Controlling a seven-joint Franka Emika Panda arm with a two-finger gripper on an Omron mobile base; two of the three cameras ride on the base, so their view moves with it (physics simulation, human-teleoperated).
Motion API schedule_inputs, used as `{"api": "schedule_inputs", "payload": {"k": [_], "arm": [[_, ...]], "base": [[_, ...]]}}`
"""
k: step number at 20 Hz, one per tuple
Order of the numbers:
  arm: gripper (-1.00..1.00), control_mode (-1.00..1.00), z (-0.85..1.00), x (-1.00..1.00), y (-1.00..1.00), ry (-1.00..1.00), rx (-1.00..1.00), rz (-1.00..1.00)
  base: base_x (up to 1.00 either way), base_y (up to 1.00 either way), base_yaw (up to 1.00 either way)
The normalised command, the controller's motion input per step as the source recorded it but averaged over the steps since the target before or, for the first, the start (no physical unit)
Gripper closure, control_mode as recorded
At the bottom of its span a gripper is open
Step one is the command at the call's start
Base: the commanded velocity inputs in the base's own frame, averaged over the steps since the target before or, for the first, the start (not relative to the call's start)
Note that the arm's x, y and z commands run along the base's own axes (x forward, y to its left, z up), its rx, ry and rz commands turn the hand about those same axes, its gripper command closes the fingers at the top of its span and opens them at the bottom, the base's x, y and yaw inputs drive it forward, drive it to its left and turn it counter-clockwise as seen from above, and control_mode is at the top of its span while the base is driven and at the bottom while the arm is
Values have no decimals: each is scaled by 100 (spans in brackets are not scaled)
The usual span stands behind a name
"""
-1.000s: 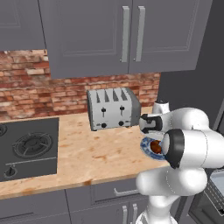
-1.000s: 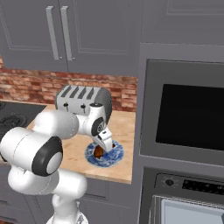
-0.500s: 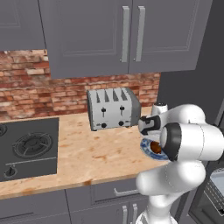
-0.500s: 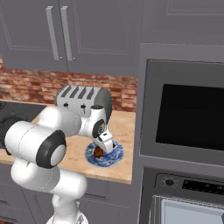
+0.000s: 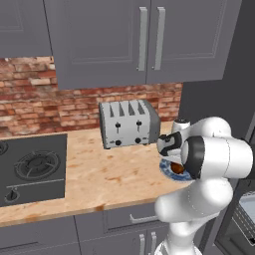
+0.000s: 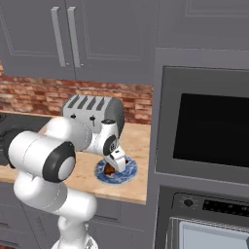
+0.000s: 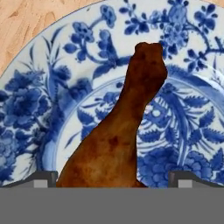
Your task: Place the chicken drumstick on the rack of the oven.
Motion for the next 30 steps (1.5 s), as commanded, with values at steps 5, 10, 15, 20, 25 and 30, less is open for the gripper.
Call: {"api": "schedule_inputs", "payload": {"k": [5, 10, 15, 20, 25, 30], "arm": [[100, -100, -5, 0, 0, 0, 0, 0], [100, -100, 9, -18, 0, 0, 0, -2], [100, -100, 51, -34, 0, 0, 0, -20], [100, -100, 89, -47, 9, 1, -7, -19], [100, -100, 82, -81, -5, 0, -4, -14], [100, -100, 66, -97, -28, -4, 0, -13]], "base": [[0, 0, 0], [0, 0, 0], [0, 0, 0], [0, 0, 0], [0, 0, 0], [0, 0, 0]]}}
